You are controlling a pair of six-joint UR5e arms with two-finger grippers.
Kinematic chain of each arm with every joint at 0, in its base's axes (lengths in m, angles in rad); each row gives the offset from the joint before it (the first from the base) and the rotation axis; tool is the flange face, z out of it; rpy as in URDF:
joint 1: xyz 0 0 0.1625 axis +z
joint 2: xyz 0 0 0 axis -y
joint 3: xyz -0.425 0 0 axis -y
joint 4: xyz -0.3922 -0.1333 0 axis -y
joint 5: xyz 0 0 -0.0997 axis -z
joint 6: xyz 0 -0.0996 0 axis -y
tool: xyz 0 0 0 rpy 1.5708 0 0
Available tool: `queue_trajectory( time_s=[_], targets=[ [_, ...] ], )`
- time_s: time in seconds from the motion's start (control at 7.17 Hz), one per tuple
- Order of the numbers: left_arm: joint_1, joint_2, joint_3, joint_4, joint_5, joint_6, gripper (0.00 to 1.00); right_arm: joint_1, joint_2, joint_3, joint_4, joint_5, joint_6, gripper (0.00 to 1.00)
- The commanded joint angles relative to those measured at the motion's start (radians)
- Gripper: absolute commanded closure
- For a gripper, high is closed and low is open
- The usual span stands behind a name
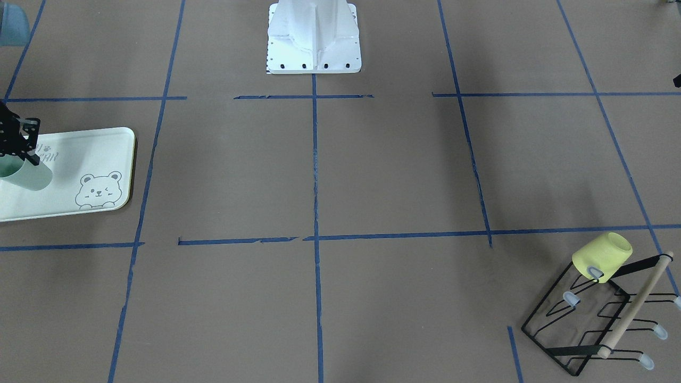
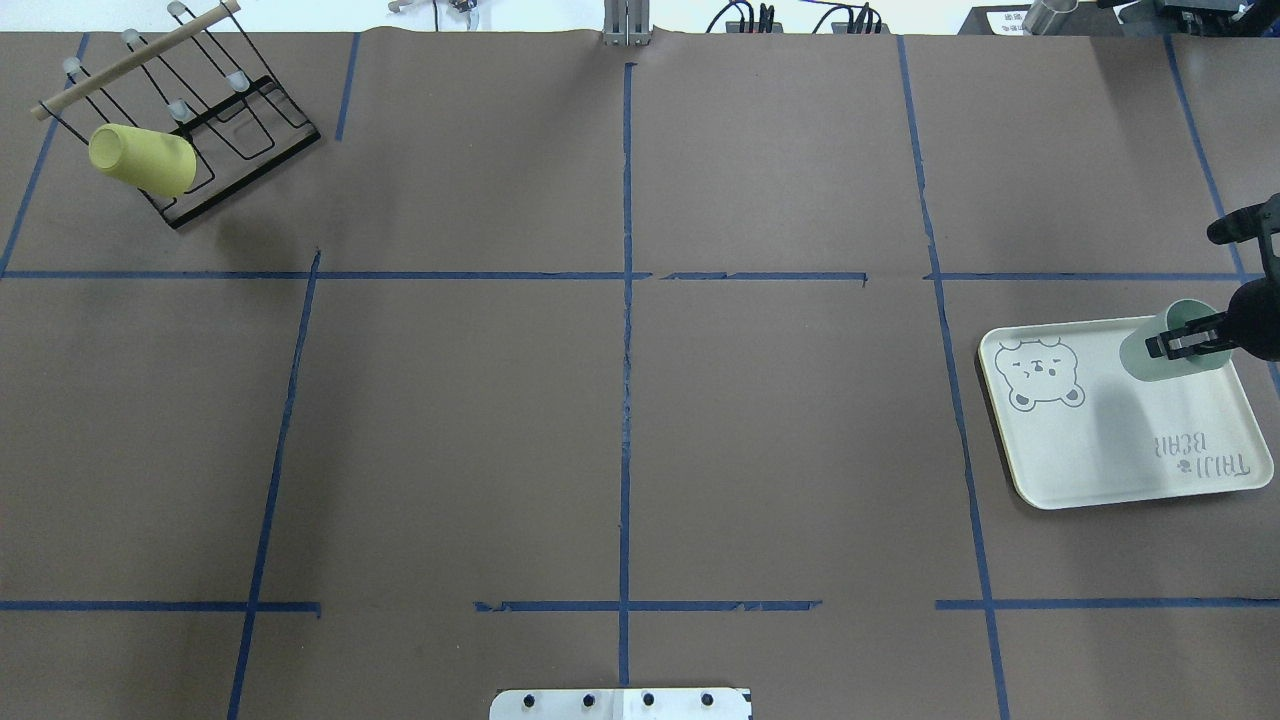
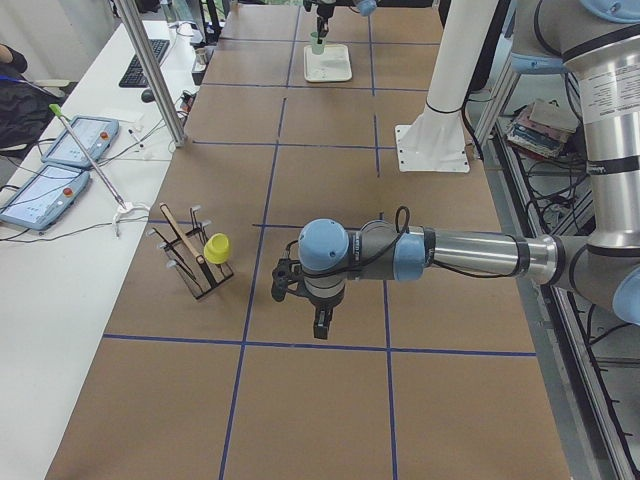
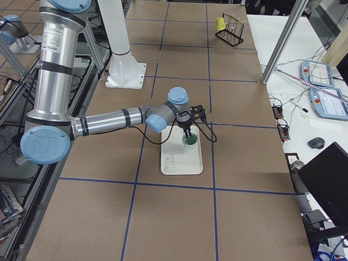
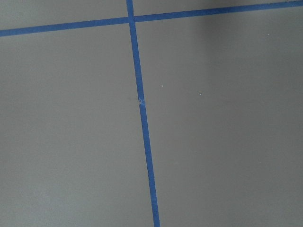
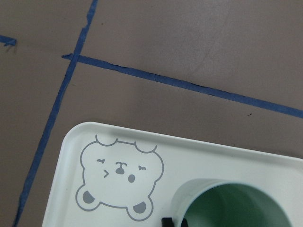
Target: Left arm grabs green cup and hands to right arm on tray
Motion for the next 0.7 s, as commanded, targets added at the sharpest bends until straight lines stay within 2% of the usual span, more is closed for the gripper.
queue_trajectory(
  time_s=[0.0,0.56],
  targets=[
    [0.0,-0.001,-0.001,0.0,-0.002,0.0,0.0,-0.059,-0.022,0.0,0.006,-0.06,0.028,1.0],
    [0.0,-0.001,0.002,0.0,-0.002,0.0,0.0,-0.142,-0.028,0.001,0.006,-0.129,0.128,0.98]
  ],
)
